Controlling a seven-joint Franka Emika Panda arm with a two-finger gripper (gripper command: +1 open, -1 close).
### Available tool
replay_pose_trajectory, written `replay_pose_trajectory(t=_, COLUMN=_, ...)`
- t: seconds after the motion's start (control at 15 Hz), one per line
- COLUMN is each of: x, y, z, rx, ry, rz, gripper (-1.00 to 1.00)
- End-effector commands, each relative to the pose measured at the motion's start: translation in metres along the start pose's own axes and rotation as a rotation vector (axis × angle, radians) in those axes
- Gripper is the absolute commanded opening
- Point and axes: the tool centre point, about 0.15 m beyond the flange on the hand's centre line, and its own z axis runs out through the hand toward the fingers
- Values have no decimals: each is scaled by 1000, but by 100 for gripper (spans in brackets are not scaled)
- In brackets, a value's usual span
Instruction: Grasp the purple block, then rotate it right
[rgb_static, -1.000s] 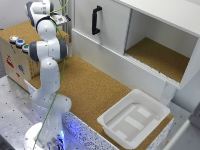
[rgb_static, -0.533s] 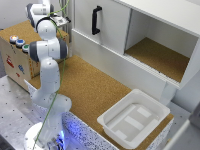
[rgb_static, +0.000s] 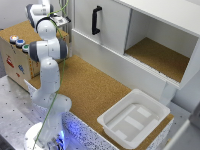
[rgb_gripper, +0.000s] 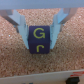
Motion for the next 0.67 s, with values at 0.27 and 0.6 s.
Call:
replay_pose_trajectory(t=0.27, x=3, y=-17, z=-50, rx=-49, ry=13, rz=137, gripper=-100)
replay_pose_trajectory(t=0.6, x=-2, y=-23, z=-61, rx=58, ry=4, rz=400, gripper=-100)
